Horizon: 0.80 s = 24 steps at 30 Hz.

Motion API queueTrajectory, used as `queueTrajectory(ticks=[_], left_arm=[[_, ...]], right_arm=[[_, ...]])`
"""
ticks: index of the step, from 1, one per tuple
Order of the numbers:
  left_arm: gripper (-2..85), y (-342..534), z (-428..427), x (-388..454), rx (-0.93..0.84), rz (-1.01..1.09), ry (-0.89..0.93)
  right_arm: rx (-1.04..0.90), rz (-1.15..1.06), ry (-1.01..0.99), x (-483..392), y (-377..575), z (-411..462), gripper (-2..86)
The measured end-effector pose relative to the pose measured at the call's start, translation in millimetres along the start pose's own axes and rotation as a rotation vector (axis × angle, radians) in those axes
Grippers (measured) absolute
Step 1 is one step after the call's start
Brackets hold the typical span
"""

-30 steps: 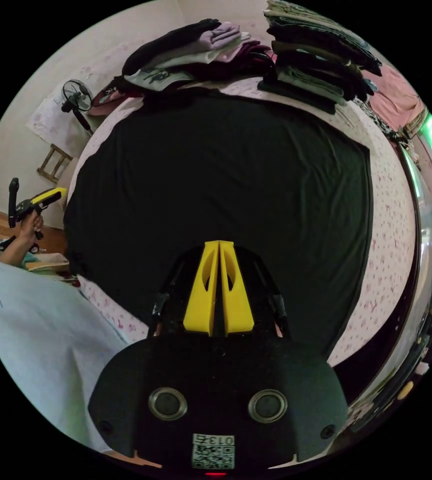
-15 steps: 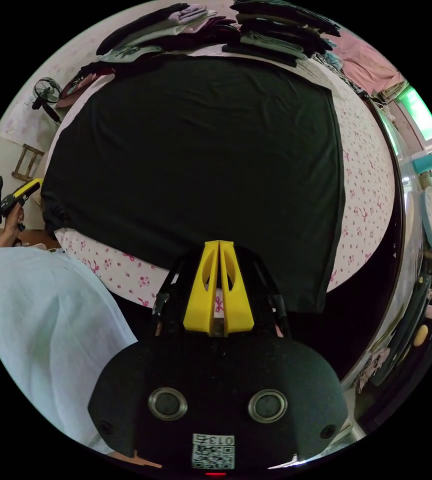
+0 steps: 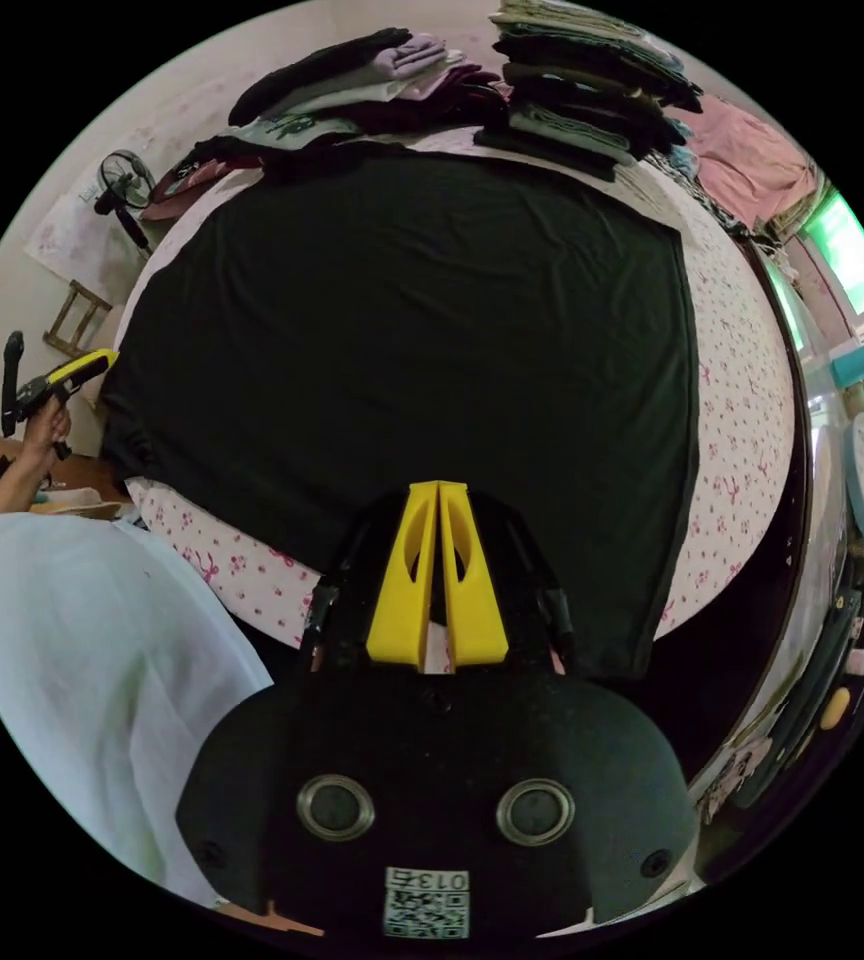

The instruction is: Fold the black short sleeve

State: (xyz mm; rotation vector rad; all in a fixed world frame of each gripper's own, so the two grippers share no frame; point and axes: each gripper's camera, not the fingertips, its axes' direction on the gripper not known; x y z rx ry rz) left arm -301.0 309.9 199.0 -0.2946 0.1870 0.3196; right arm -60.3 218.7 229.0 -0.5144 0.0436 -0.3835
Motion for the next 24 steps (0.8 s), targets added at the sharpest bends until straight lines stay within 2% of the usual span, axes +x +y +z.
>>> queueTrajectory(ticks=[6, 10, 13, 20, 24], left_arm=[[0.1, 36.1, -14.8, -36.0, 0.031, -0.121, 0.014], [1.8, 55.0, -27.2, -67.2, 0.106, -0.305, 0.122], [5.4, 57.7, -21.2, -76.7, 0.097, -0.340, 0.238], [6.6, 54.6, 0.5, -80.9, 0.033, -0.307, 0.367], [3.4, 49.6, 3.7, -88.6, 0.033, -0.289, 0.419]], right_arm=[[-0.056, -0.043, 0.014, -9.0, -3.7, 3.4, -0.1], [0.009, -0.137, -0.006, -30.5, -27.3, -7.3, -0.1], [0.072, -0.265, -0.066, -65.3, -58.2, -13.9, 0.0], [0.067, -0.828, -0.297, -193.3, -89.1, -16.7, 0.3], [-0.057, -1.046, -0.264, -240.9, -78.7, 3.6, 0.4]])
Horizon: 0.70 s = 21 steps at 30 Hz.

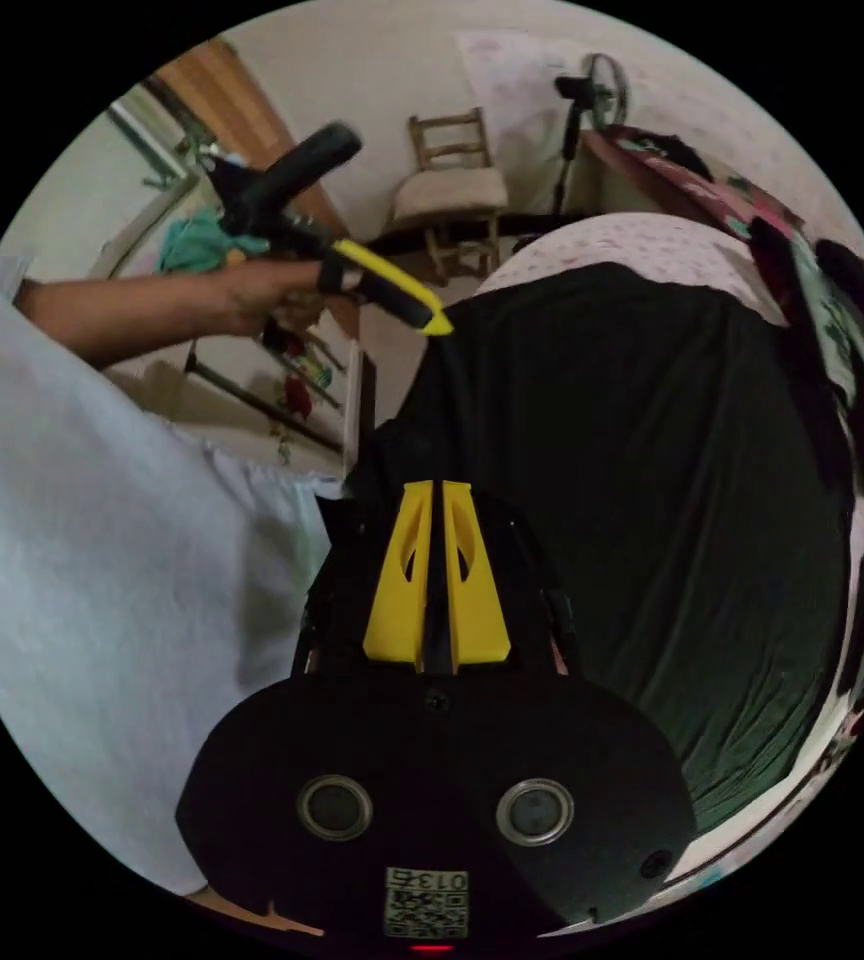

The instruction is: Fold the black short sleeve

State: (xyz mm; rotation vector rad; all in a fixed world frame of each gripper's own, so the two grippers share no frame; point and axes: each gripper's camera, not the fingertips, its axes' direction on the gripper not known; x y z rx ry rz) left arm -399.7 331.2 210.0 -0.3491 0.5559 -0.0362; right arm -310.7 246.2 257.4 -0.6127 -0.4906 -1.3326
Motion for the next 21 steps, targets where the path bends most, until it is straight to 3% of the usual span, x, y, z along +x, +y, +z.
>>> queueTrajectory(ticks=[5, 9, 15, 17, 21], left_arm=[[1.0, -0.6, 1.0, -0.4, -0.021, 0.037, -0.023], [0.7, -6.6, 5.0, 7.4, -0.028, 0.089, -0.041], [0.0, -15.7, -6.8, 41.4, 0.028, 0.175, -0.196], [-0.2, -22.0, -6.1, 80.0, 0.063, 0.280, -0.286], [-0.3, -41.6, 32.4, 143.7, 0.039, 0.419, -0.234]], right_arm=[[-0.039, -0.019, -0.088, -6.1, 6.6, 4.4, 0.0], [-0.056, -0.076, -0.015, -23.8, 26.4, -1.1, -0.1], [0.110, -0.016, 0.068, -24.4, 62.6, -46.7, -0.1], [0.140, 0.068, 0.116, -13.4, 82.8, -59.7, -0.2], [0.170, 0.456, 0.161, 43.2, 165.5, -76.9, -0.2]])
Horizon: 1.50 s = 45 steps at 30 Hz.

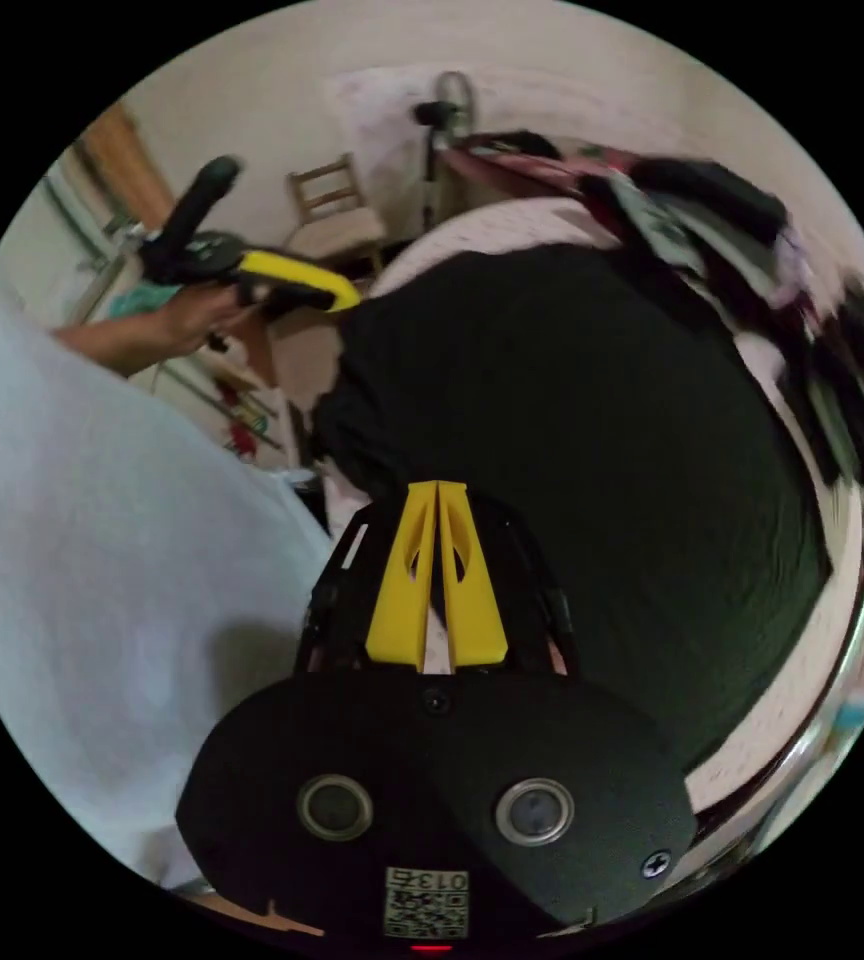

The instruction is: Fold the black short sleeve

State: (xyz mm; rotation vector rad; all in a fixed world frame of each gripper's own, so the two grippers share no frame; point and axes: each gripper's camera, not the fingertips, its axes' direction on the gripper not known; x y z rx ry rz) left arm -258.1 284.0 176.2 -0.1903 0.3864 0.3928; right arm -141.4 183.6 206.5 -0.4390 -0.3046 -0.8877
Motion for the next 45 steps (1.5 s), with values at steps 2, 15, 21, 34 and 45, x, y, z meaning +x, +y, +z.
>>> queueTrajectory(ticks=[2, 15, 21, 34, 45], left_arm=[[-0.3, -23.8, 30.7, 30.5, -0.059, 0.053, 0.061], [-0.3, -69.9, 76.0, 62.3, -0.233, 0.116, 0.131], [-0.3, -170.5, 98.1, 88.5, -0.118, 0.178, 0.061], [-0.3, -299.7, 203.4, 93.7, -0.163, 0.178, 0.051], [-0.4, -454.0, 258.3, 80.5, -0.063, 0.137, -0.083]], right_arm=[[0.003, 0.160, 0.043, 39.4, 29.8, -8.5, -0.2], [-0.004, 0.675, 0.103, 204.5, 219.5, -60.2, -0.1], [0.075, 0.690, 0.156, 278.8, 209.4, -86.0, 0.0], [-0.003, 0.688, 0.168, 427.1, 210.4, -108.7, -0.1], [0.065, 0.601, 0.259, 598.6, 93.8, -96.3, 0.1]])
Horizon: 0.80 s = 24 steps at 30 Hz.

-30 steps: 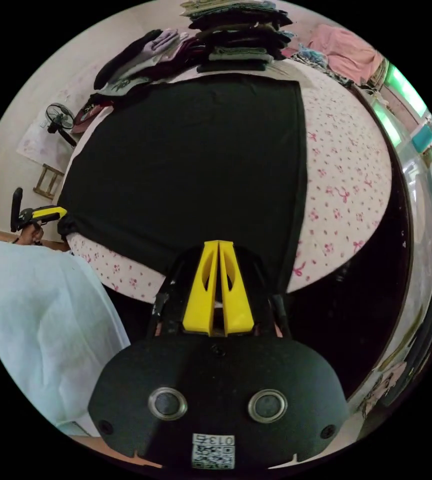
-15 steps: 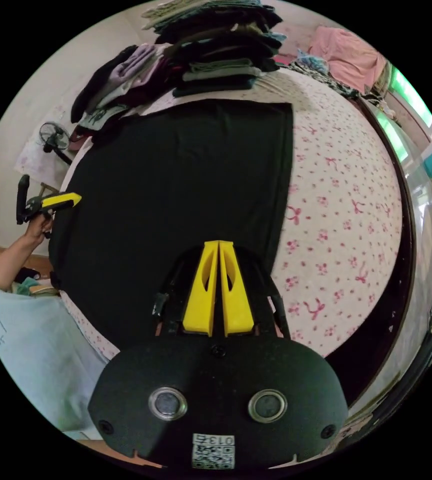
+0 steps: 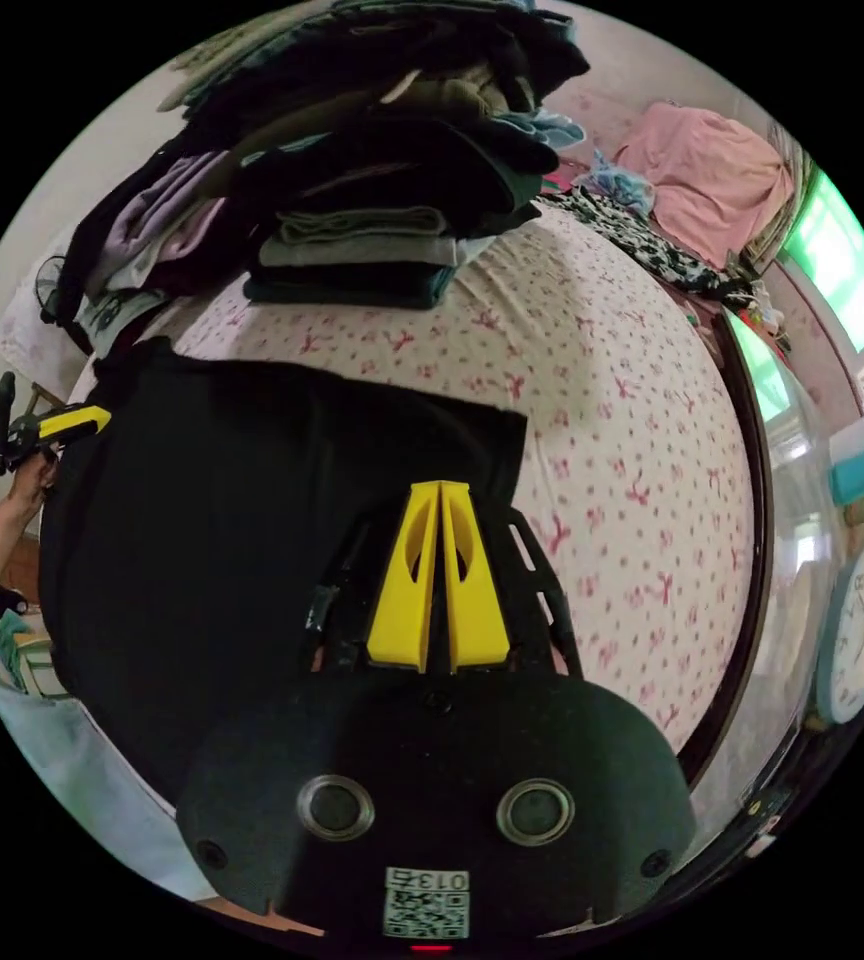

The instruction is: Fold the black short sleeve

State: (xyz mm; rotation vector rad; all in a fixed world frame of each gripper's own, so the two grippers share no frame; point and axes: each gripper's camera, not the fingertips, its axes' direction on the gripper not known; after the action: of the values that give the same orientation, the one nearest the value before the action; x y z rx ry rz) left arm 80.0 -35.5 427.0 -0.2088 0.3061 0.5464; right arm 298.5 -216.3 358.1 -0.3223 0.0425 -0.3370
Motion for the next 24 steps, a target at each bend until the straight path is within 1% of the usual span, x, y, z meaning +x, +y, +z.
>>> queueTrajectory(ticks=[3, 5, 9, 11, 12, 14, 17, 21, 22, 24], left_arm=[[-0.4, -20.4, 15.9, -9.4, -0.027, -0.007, -0.025], [-0.4, -27.3, 18.8, -15.6, -0.007, 0.013, -0.017], [-0.4, -33.5, 19.3, -24.3, -0.017, 0.045, 0.016], [-0.4, -37.2, 13.3, -23.5, -0.016, 0.047, -0.038], [-0.4, -37.4, 9.4, -22.8, 0.003, 0.054, -0.042], [-0.4, -39.5, -2.9, -24.5, 0.048, 0.050, -0.044], [-0.3, -44.3, 3.8, -33.0, 0.010, 0.023, -0.105], [-0.3, -49.3, 19.1, -44.2, -0.033, -0.021, -0.096], [-0.3, -48.5, 19.4, -45.7, -0.011, -0.030, -0.095], [-0.3, -47.9, 18.9, -46.7, 0.003, -0.032, -0.093]], right_arm=[[-0.029, -0.029, -0.030, 16.5, -26.4, 14.3, 0.1], [-0.023, -0.059, -0.034, 25.3, -32.0, 19.4, 0.1], [-0.027, -0.023, -0.057, 58.8, -32.4, 19.7, 0.0], [-0.030, -0.009, -0.079, 70.5, -31.0, 17.6, 0.0], [-0.039, -0.027, -0.044, 72.4, -30.7, 15.0, -0.1], [0.017, -0.071, -0.050, 71.3, -30.3, 5.7, -0.1], [0.070, -0.119, -0.067, 65.9, -36.4, -1.3, -0.1], [-0.038, -0.147, -0.026, 60.9, -52.7, 18.8, -0.1], [-0.061, -0.141, -0.012, 62.2, -53.9, 23.1, -0.1], [-0.047, -0.100, -0.029, 75.2, -51.2, 26.0, -0.2]])
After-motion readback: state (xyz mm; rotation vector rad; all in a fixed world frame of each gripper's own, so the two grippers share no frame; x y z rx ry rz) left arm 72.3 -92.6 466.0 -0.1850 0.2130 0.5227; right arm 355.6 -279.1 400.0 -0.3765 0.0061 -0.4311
